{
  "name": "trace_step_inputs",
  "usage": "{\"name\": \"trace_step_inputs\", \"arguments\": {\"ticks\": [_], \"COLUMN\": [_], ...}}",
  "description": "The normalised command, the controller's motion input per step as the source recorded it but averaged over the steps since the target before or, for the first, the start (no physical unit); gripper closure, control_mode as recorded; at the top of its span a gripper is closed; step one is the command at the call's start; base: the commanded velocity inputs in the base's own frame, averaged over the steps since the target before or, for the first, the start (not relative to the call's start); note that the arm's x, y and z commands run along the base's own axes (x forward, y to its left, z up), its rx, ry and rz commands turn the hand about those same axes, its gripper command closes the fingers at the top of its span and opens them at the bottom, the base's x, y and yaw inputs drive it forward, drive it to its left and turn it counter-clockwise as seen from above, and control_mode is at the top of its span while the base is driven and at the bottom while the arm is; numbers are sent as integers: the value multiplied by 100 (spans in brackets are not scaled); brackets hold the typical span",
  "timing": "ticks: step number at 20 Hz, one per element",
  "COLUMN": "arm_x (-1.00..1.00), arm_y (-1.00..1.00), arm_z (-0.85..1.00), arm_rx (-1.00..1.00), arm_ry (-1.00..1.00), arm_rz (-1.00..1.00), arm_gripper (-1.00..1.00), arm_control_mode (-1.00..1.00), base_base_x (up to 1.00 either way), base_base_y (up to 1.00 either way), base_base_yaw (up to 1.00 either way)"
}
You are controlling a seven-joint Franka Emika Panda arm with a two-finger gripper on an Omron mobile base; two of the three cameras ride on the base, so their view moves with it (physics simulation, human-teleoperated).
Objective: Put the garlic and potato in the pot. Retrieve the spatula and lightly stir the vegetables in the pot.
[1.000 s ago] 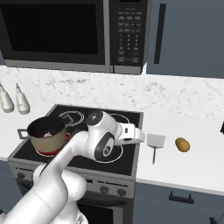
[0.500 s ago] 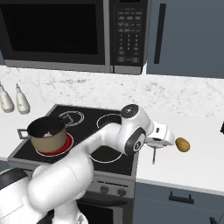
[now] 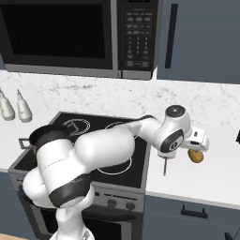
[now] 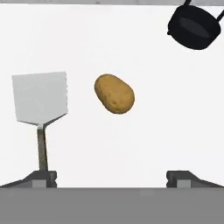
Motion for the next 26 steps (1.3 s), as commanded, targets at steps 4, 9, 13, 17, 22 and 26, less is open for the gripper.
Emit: {"name": "trace_step_inputs", "arguments": {"ticks": [4,9,13,17,22,26], "arm_x": [63,32,6,5,16,31], "arm_y": [-19,-18,-35,-42,-49,-45], "arm_z": [-70,-61,-6,0,10,10], "arm_rx": [1,0,0,0,0,0], "arm_ry": [14,10,0,0,0,2], "arm_rz": [9,9,5,2,1,0], "arm_gripper": [-100,-100,-100,-100,-100,-100], "arm_control_mode": [-100,-100,-100,-100,-100,-100], "base_base_x": [0,0,0,0,0,0], "base_base_y": [0,0,0,0,0,0], "base_base_yaw": [0,0,0,0,0,0]}}
